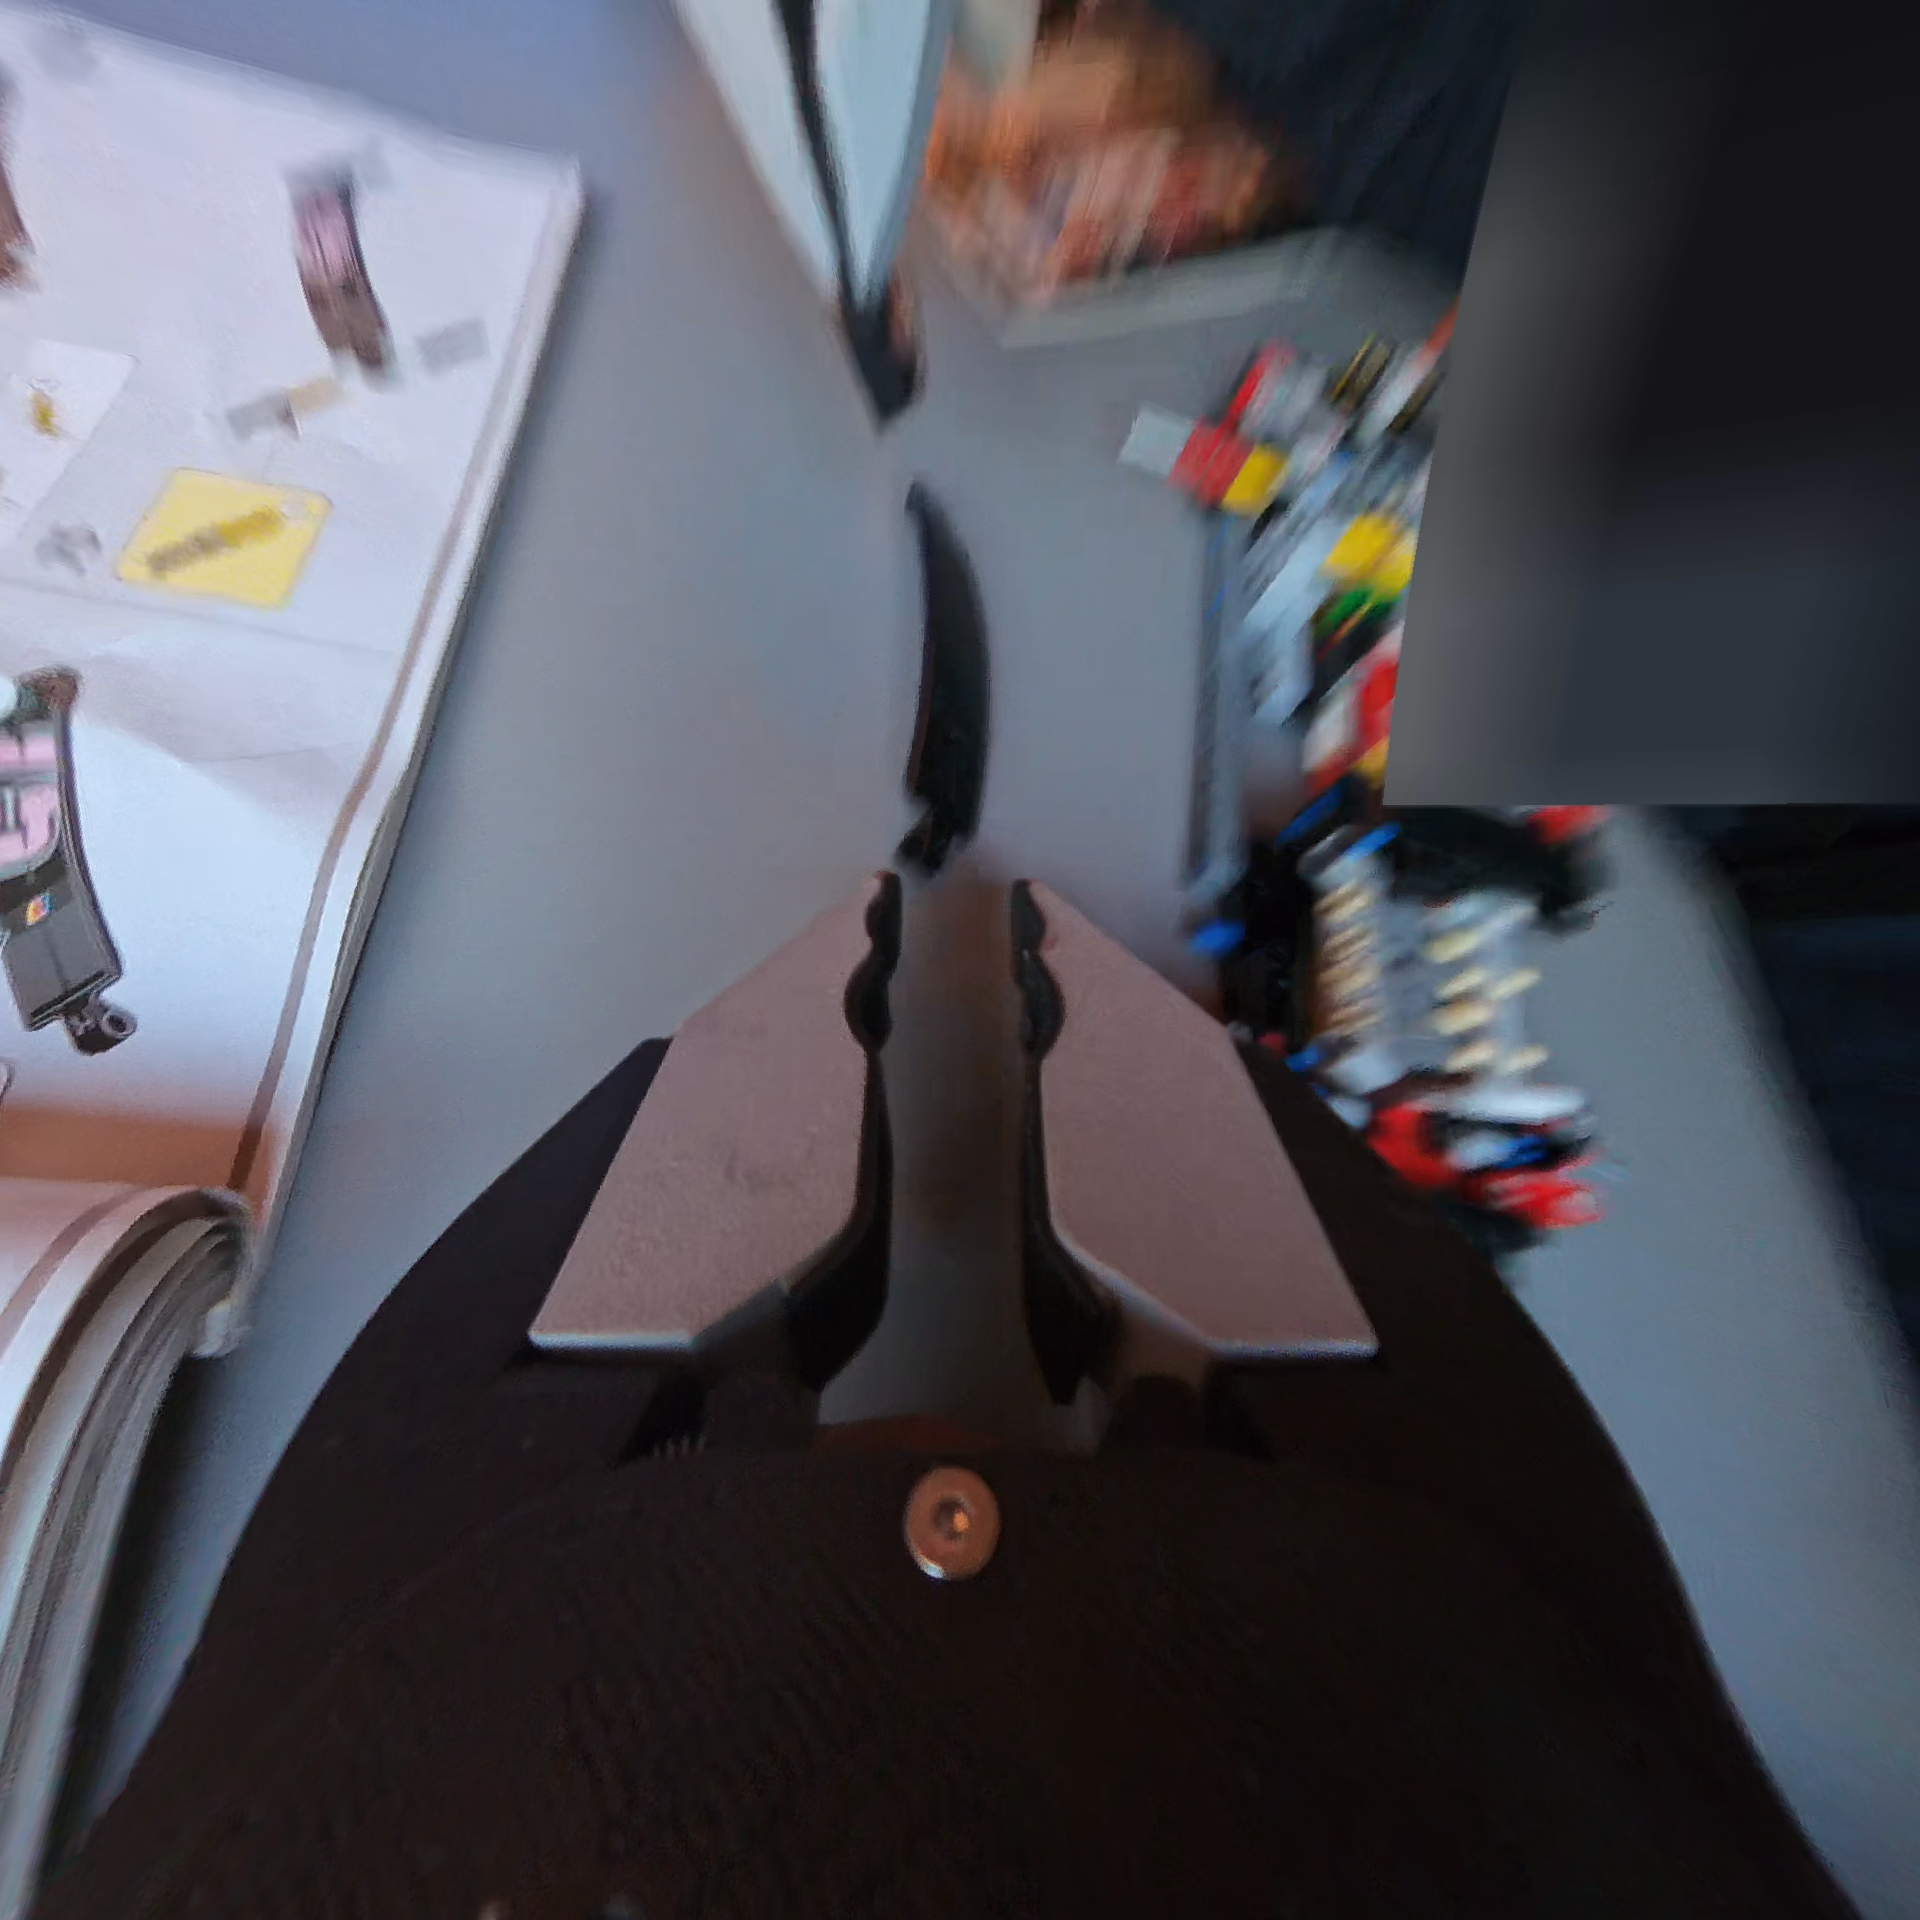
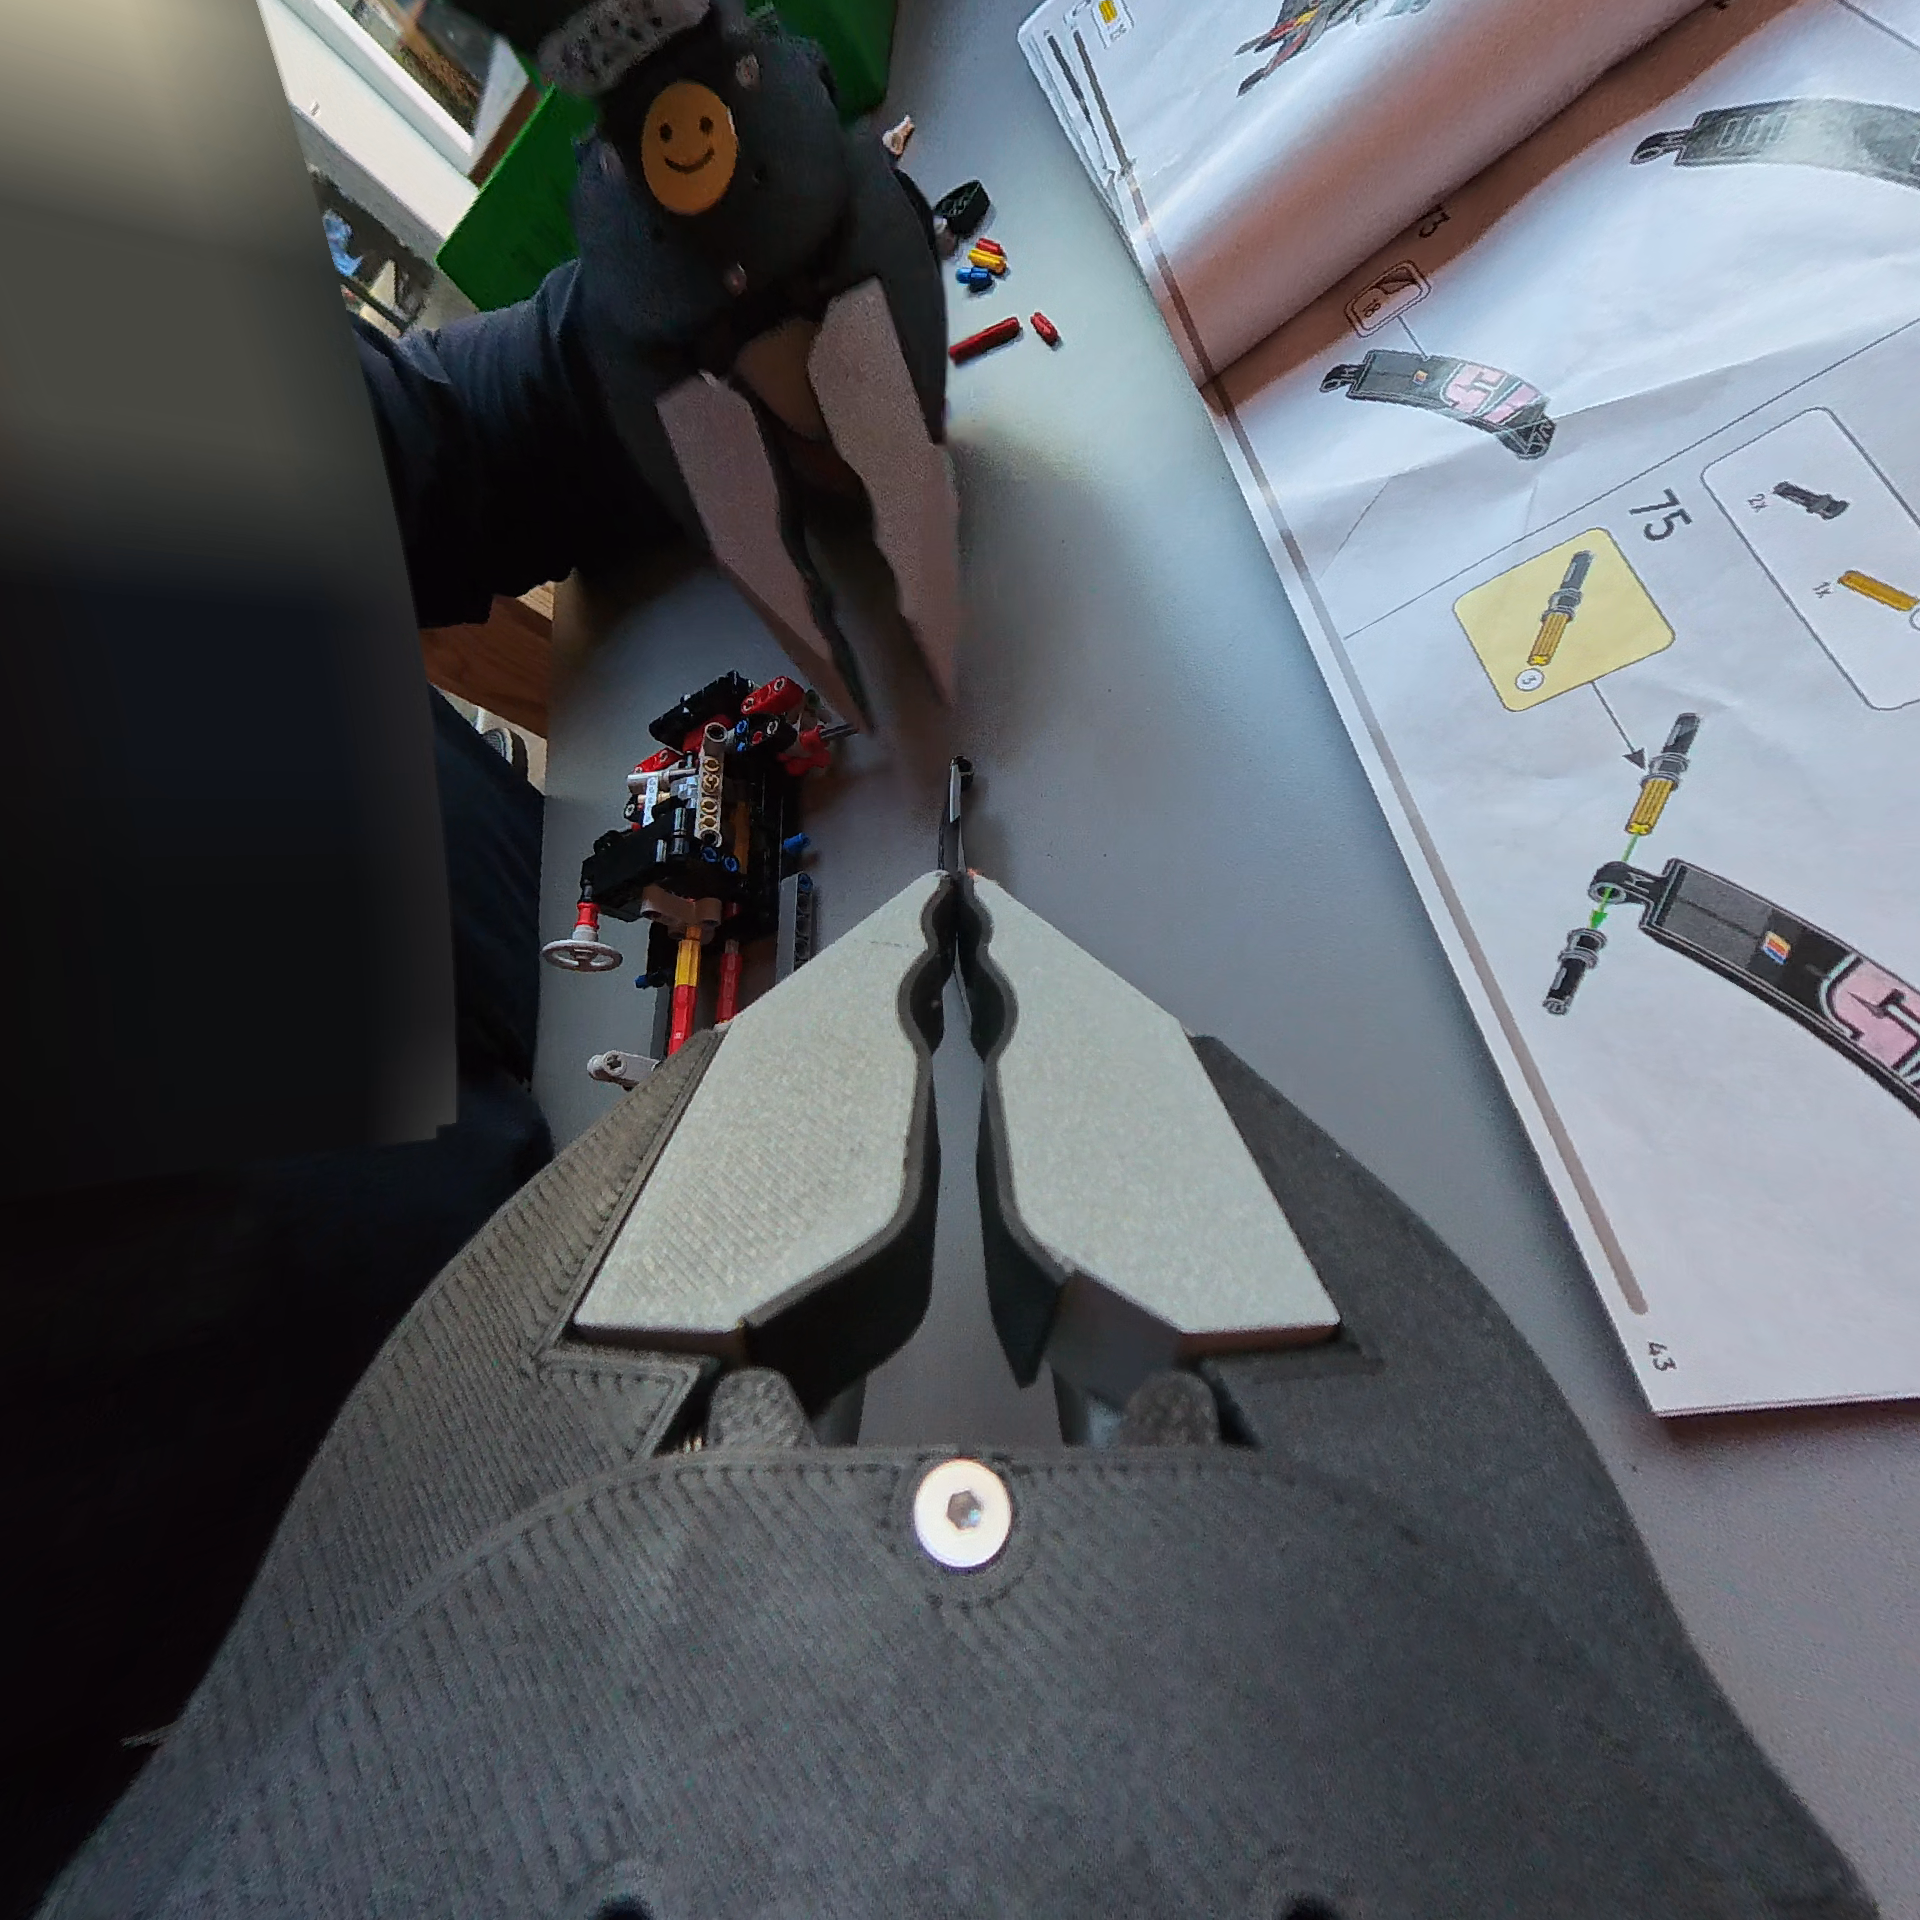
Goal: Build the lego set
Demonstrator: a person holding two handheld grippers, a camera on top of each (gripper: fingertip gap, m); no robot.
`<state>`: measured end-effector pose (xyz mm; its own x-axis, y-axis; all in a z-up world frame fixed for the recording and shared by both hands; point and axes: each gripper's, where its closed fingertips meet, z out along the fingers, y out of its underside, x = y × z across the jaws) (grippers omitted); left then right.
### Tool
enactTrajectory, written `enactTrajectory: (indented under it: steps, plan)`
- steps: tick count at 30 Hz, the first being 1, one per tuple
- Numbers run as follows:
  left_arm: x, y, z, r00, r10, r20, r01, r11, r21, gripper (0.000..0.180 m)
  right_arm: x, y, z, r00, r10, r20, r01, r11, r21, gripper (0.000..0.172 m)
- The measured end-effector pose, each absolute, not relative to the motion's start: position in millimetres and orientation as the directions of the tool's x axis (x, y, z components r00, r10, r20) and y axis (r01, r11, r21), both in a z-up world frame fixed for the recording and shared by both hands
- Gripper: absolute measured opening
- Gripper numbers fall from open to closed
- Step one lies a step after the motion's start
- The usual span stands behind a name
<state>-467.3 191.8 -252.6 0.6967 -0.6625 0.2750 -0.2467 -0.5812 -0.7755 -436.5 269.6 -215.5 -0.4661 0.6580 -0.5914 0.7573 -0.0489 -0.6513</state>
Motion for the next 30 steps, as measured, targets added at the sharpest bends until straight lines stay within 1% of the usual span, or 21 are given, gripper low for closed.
enactTrajectory:
  steps: [2, 3, 5, 8, 10, 13, 17, 20, 24, 27, 30]
  plan:
    - [-467.2, 194.8, -223.0, 0.679, -0.641, 0.358, -0.121, -0.579, -0.806, 0.014, -436.4, 270.4, -214.7, -0.466, 0.658, -0.592, 0.755, -0.053, -0.654, 0.0]
    - [-474.1, 198.7, -213.2, 0.704, -0.613, 0.36, -0.091, -0.58, -0.809, 0.012, -436.8, 270.8, -214.0, -0.466, 0.656, -0.594, 0.753, -0.058, -0.655, 0.0]
    - [-501.5, 209.0, -212.1, 0.818, -0.519, 0.249, -0.124, -0.58, -0.805, 0.013, -437.6, 271.4, -213.4, -0.464, 0.653, -0.599, 0.752, -0.067, -0.656, 0.0]
    - [-540.6, 221.4, -228.8, 0.927, -0.372, 0.054, -0.208, -0.627, -0.751, 0.015, -437.8, 270.5, -213.1, -0.466, 0.647, -0.603, 0.751, -0.071, -0.656, 0.0]
    - [-556.5, 231.2, -240.3, 0.951, -0.307, -0.047, -0.246, -0.652, -0.717, 0.015, -437.7, 269.6, -212.0, -0.469, 0.645, -0.603, 0.749, -0.072, -0.659, 0.0]
    - [-571.9, 239.9, -257.8, 0.944, -0.268, -0.191, -0.327, -0.688, -0.647, 0.015, -436.7, 268.4, -208.4, -0.477, 0.642, -0.6, 0.741, -0.074, -0.667, 0.0]
    - [-599.8, 244.1, -262.5, 0.928, -0.188, -0.321, -0.352, -0.726, -0.591, 0.01, -436.0, 267.9, -206.0, -0.48, 0.637, -0.602, 0.737, -0.079, -0.671, 0.0]
    - [-611.3, 242.5, -261.3, 0.935, -0.154, -0.318, -0.324, -0.734, -0.597, 0.0, -435.6, 267.7, -207.7, -0.479, 0.635, -0.606, 0.741, -0.078, -0.667, 0.0]
    - [-615.0, 239.2, -259.0, 0.955, -0.144, -0.261, -0.28, -0.732, -0.622, 0.0, -436.3, 268.2, -210.1, -0.474, 0.633, -0.612, 0.746, -0.081, -0.661, 0.0]
    - [-612.8, 237.2, -258.5, 0.956, -0.154, -0.252, -0.282, -0.728, -0.625, 0.001, -437.0, 268.4, -212.2, -0.471, 0.634, -0.613, 0.749, -0.08, -0.658, 0.0]
    - [-604.9, 235.3, -257.4, 0.954, -0.181, -0.24, -0.294, -0.724, -0.624, 0.009, -437.7, 268.2, -213.7, -0.468, 0.637, -0.612, 0.751, -0.079, -0.656, 0.0]
